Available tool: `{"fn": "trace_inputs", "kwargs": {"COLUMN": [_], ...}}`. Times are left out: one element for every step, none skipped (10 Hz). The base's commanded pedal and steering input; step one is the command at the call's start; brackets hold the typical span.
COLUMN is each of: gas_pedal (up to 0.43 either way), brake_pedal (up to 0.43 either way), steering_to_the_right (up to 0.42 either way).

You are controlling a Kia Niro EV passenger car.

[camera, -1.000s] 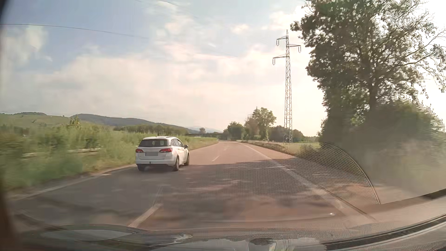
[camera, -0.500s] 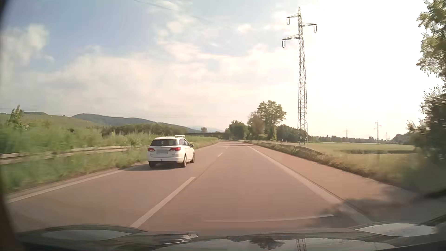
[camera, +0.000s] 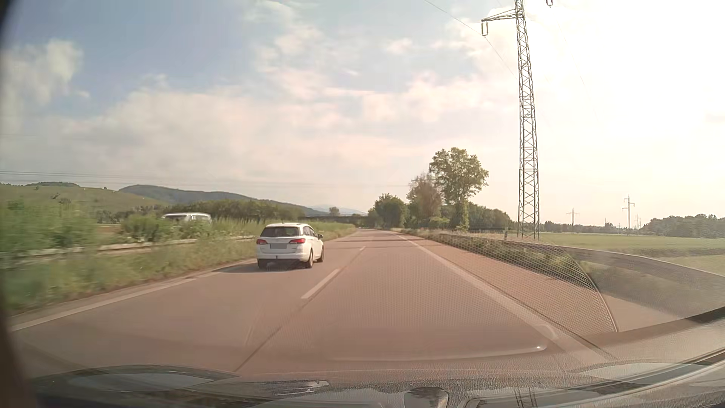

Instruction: Follow the waypoints while adhering to traffic rules and regulations

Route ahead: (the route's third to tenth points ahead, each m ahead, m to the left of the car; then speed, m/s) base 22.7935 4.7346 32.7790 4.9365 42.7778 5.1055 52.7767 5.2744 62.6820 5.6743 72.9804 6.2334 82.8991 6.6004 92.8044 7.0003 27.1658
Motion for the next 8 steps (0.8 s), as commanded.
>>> {"fn": "trace_inputs", "kwargs": {"gas_pedal": [0.138, 0.138, 0.138, 0.138, 0.138, 0.138, 0.138, 0.138], "brake_pedal": [0.000, 0.000, 0.000, 0.000, 0.000, 0.000, 0.000, 0.000], "steering_to_the_right": [-0.004, -0.004, -0.003, -0.004, -0.004, -0.004, -0.004, -0.004]}}
